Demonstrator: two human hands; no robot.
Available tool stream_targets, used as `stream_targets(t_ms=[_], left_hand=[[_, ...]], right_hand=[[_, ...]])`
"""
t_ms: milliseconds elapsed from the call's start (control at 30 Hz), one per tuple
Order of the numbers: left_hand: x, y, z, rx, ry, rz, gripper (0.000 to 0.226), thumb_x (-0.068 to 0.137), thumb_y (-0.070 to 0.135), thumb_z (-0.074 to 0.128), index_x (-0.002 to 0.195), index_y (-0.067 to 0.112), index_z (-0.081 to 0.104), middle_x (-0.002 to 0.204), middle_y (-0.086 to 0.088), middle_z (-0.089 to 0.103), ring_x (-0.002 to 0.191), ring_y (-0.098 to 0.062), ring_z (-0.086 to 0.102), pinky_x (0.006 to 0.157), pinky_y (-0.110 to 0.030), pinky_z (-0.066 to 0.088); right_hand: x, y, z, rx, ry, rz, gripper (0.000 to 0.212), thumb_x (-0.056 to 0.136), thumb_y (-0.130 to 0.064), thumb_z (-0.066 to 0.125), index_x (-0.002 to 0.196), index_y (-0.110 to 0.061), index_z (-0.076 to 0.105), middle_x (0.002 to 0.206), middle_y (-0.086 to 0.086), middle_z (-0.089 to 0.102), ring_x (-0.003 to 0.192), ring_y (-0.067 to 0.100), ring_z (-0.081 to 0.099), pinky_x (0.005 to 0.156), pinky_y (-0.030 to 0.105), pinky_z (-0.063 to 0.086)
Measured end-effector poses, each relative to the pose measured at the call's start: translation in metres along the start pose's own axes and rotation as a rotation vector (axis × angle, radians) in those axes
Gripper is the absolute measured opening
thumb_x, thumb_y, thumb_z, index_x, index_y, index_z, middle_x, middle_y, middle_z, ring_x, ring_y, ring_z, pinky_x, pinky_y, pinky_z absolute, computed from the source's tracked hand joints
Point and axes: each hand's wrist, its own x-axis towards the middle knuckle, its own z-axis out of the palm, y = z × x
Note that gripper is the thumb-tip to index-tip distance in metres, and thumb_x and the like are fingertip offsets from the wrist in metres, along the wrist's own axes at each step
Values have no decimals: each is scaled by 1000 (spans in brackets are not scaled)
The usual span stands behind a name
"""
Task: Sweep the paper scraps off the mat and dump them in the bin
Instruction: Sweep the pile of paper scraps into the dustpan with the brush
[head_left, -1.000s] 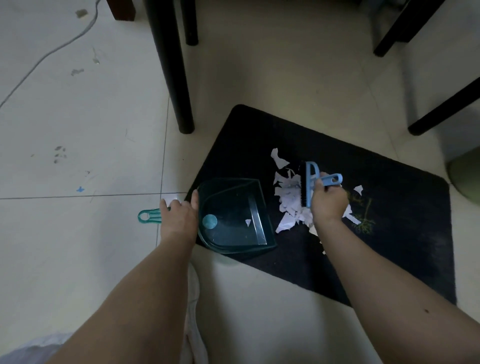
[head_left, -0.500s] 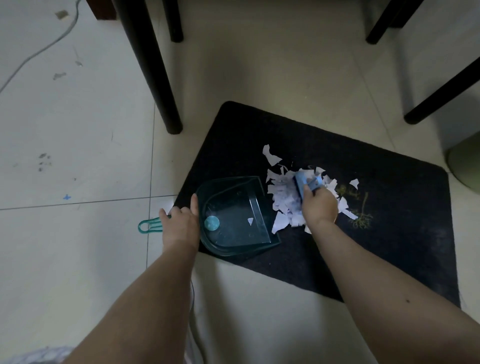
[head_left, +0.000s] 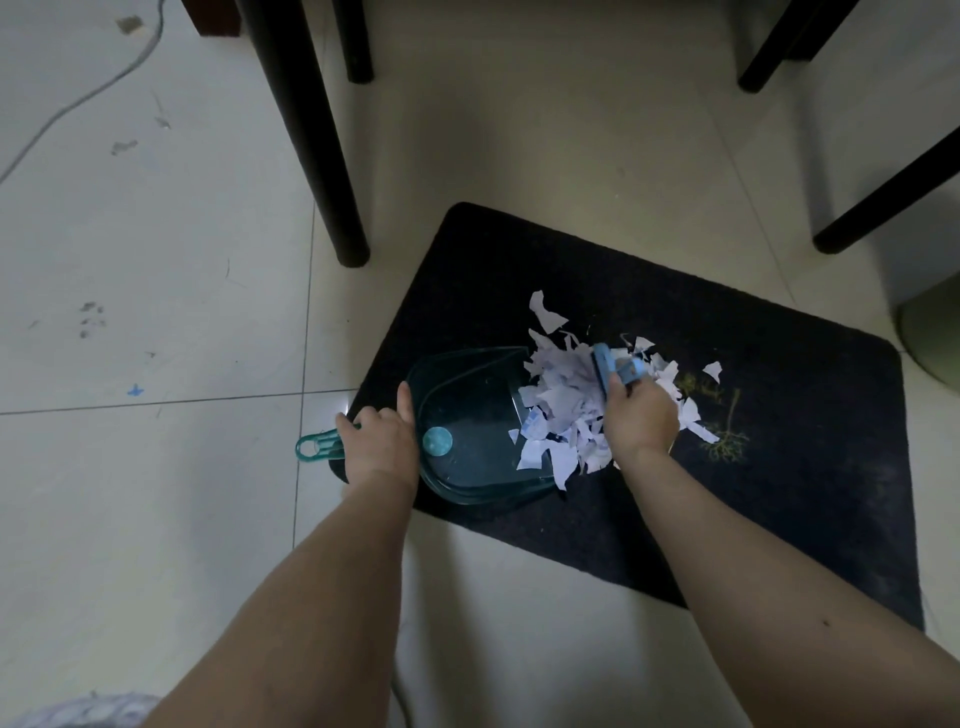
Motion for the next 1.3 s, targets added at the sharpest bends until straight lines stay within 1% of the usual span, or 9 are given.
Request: stream_targets(t_ms=[267,367,567,667,800,967,1133,1200,1300], left_hand=[[3,5,-1,2,-4,4,92,90,10,53,152,9,-14,127,-8,52,123,-29,44,112,-52,28],[2,5,-1,8,-4,6,91,90,12,53,152,9,-14,128,-8,51,123,-29,44,112,-52,28],[2,5,-1,7,-5,1,93,89,14,55,152,9,-14,126,-7,52,122,-28,45,112,-52,27],[3,6,-2,15,-7,6,94,89,14,55,152,8,-14,125,-8,51,122,-28,44,112,-52,28],[7,8,-2,18,-10,4,94,89,14,56,151,9,-15,126,-8,51,121,-28,45,110,-52,30],[12,9,-6,22,4,5,90,91,16,52,152,9,-14,127,-9,51,122,-29,44,110,-52,29],[13,10,-7,21,18,12,89,92,16,52,152,9,-13,127,-9,51,121,-29,45,109,-51,31],[13,10,-7,17,25,12,89,92,16,52,152,9,-13,126,-9,51,121,-29,45,109,-51,31],[15,10,-7,18,40,16,89,92,17,52,152,9,-13,126,-9,52,120,-28,45,108,-51,31]], right_hand=[[-30,-17,34,51,-232,-142,27,97,-29,49,97,-9,65,71,1,56,65,20,53,55,26,38],[-28,-22,28,128,-189,-147,29,96,-32,49,85,-9,63,65,0,54,64,23,56,53,27,44],[2,-16,9,59,58,-84,28,99,-27,44,111,-11,63,77,1,55,68,19,52,55,26,33],[10,-11,14,-9,-8,-54,25,99,-24,46,107,-6,62,79,6,55,76,26,57,62,27,34],[1,-19,33,-50,-154,-123,27,98,-29,46,98,-8,63,69,0,50,57,15,48,46,23,29],[-8,-20,37,-28,-146,-194,32,96,-33,48,74,-11,55,60,-1,50,61,23,52,46,24,30],[13,-24,20,-5,38,-163,28,98,-29,45,103,-9,64,76,7,61,66,21,53,54,27,33],[21,-24,20,-33,-2,-148,28,98,-29,45,101,-7,63,78,8,60,72,25,56,60,27,34],[17,-27,30,-21,-154,-175,24,98,-29,47,90,-10,60,72,4,57,67,22,53,50,23,31]])
